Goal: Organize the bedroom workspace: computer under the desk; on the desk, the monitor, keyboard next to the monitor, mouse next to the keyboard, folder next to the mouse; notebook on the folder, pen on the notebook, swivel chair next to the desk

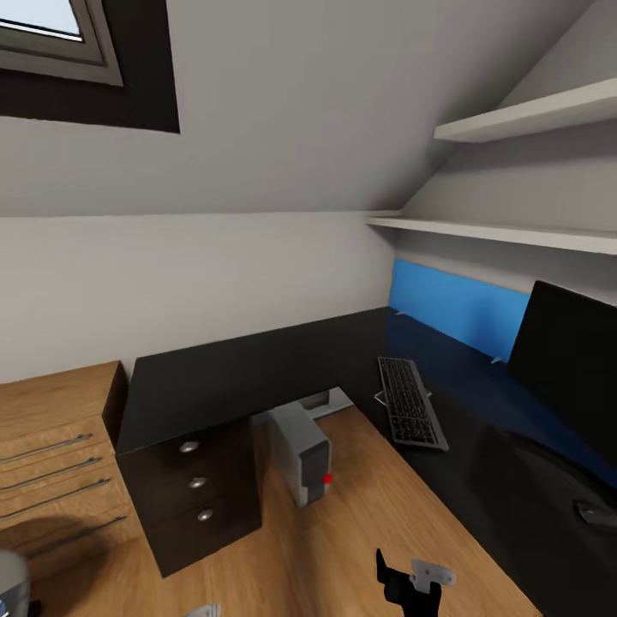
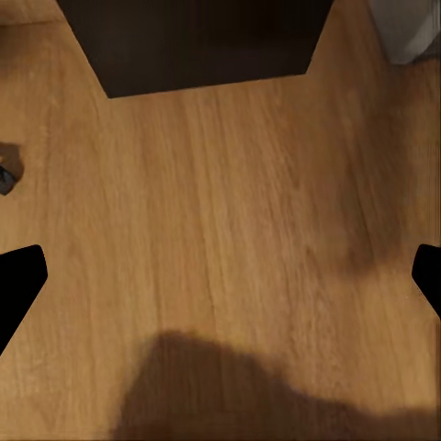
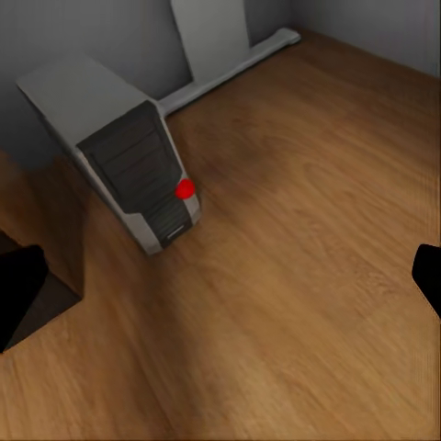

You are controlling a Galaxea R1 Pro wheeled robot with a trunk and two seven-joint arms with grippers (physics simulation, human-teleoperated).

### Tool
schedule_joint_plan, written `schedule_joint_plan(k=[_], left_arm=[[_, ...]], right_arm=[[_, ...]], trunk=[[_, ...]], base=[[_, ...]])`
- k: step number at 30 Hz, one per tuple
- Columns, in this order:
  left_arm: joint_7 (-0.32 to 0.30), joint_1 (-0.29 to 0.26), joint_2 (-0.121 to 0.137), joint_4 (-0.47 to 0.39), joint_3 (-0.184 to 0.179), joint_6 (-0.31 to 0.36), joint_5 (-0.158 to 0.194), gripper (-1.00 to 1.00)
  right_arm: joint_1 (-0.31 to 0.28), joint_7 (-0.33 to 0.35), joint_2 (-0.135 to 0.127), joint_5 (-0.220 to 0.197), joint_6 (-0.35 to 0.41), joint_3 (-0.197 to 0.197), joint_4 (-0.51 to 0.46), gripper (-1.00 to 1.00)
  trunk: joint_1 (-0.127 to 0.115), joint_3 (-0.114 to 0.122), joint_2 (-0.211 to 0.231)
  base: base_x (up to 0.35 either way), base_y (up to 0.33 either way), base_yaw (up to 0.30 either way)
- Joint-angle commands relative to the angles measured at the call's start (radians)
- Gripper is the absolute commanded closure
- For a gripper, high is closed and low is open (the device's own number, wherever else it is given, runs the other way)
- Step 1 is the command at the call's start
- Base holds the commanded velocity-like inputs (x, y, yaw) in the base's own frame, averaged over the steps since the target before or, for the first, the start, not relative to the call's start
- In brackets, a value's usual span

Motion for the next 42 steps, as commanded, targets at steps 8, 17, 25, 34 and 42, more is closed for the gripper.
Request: schedule_joint_plan(k=[8, 17, 25, 34, 42], left_arm=[[0.007, -0.001, 0.001, 0.0, -0.008, -0.005, 0.011, -1.0], [0.007, -0.001, 0.001, 0.0, -0.008, -0.005, 0.011, -1.0], [0.007, -0.001, 0.001, 0.0, -0.008, -0.005, 0.011, -1.0], [0.007, -0.001, 0.001, 0.0, -0.008, -0.005, 0.011, -1.0], [0.007, -0.001, 0.001, 0.0, -0.008, -0.005, 0.011, -1.0]], right_arm=[[-0.001, 0.01, 0.0, -0.009, -0.004, -0.005, 0.002, -1.0], [-0.001, 0.011, 0.001, -0.008, -0.002, -0.004, 0.003, -1.0], [-0.001, 0.012, 0.001, -0.008, -0.001, -0.004, 0.003, -1.0], [-0.001, 0.012, 0.001, -0.008, 0.0, -0.003, 0.003, -1.0], [-0.001, 0.012, 0.001, -0.008, 0.001, -0.004, 0.003, -1.0]], trunk=[[0.0, 0.007, -0.001], [0.0, 0.014, -0.001], [0.0, 0.016, -0.001], [0.0, 0.016, -0.001], [0.0, 0.016, -0.001]], base=[[0.0, 0.275, -0.243], [0.0, 0.124, -0.265], [0.0, 0.003, -0.291], [-0.017, 0.035, -0.292], [-0.061, 0.19, -0.294]])
